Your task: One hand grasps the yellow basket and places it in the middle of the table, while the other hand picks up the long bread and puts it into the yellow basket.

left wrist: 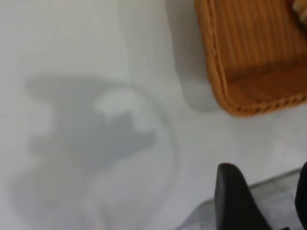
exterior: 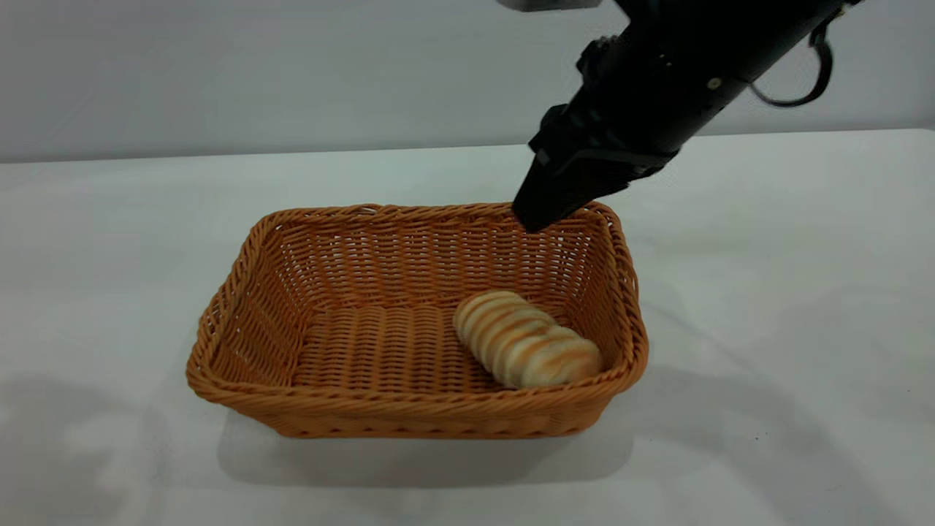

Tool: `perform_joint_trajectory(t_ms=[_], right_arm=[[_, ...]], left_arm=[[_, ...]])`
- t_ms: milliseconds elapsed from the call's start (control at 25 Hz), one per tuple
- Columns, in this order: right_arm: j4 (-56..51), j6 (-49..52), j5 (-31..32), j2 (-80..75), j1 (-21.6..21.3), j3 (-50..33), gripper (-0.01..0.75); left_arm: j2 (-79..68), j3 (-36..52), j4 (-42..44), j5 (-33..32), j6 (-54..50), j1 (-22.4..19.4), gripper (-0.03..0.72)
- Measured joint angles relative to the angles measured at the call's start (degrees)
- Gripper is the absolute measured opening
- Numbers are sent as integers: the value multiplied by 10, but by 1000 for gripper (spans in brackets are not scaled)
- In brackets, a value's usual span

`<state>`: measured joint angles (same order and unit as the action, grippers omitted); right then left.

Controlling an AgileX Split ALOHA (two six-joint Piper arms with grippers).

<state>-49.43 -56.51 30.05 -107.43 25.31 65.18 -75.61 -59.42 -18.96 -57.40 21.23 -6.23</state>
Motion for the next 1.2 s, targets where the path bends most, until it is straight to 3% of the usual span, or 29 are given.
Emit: perform_joint_trajectory(t_ms=[240,520,840,1200], right_arm=[[167,199,53,77,-31,0,280],[352,403,207,190,-86,0,280],[442,458,389,300,-92,-2,280],[440,466,406,439,-92,-3,280]], left_arm=[[63,1,89,-36,-77,0,368],[191,1,180,-65,-159,0,368],[348,1,184,-93,-166,0,368],[476,16,184,-95,-167,0,368]])
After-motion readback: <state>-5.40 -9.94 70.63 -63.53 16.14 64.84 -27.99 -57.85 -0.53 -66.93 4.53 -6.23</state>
